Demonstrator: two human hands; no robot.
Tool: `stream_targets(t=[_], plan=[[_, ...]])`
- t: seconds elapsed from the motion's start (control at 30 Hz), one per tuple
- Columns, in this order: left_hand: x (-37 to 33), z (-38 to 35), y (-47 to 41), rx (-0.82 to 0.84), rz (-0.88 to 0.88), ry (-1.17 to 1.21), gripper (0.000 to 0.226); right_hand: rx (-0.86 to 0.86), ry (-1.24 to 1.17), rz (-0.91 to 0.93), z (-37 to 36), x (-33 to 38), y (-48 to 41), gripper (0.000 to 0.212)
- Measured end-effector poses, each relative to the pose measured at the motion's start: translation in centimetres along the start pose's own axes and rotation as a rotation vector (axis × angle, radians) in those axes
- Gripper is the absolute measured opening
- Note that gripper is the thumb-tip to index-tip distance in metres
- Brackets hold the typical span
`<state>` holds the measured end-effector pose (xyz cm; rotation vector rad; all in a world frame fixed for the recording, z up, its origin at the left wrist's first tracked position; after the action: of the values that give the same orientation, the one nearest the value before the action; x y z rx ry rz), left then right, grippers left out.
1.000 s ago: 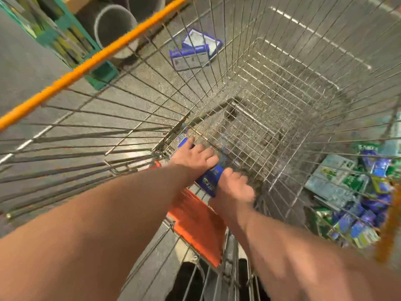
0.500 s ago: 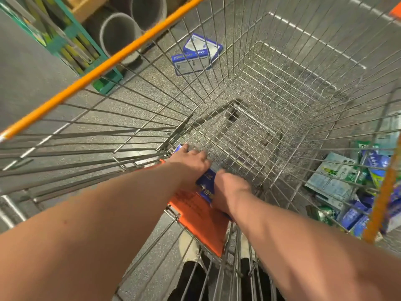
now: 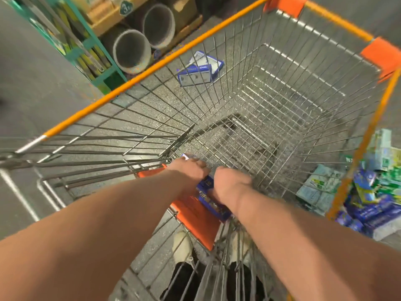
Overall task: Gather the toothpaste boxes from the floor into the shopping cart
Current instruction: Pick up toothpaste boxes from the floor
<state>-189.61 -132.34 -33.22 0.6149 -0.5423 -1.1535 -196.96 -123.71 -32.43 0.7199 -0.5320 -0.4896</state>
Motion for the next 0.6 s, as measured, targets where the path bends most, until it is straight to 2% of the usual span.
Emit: stream_targets(t=[0.1,0.3,0.43,0.6], plan=[[0.6,4.3,4.4,-0.029,0.073,0.027,0.086,-0.128,0.116,-0.014,5.5,0.8,4.2,0.045],[0.6,13.9,14.9,-0.134,0.237,0.082,0.087,-0.181,0.183,0.224,13.5,1.5,13.8,0.060],[-1.4,20.0,21.1,-0.236,0.295,0.117,0.078,-0.316,0.183,0.309,18.6,1.2,20.8,0.067],[-5.6,25.8,27.0,-0.356,0.239,0.125,0.080,-0.488,0.185,0.283,20.6,-1.6,30.7,0.071]])
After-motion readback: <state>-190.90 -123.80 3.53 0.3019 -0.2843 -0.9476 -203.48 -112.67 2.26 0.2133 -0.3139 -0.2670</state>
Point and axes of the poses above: each hand's wrist, its own y-axis away from the middle knuckle, its own z-axis out of the back of the hand, x = y × z, the point moved 6 cm from there along -y, towards the middle knuckle, and after that the axes turned 9 degrees about z, right-handed, at the moved point
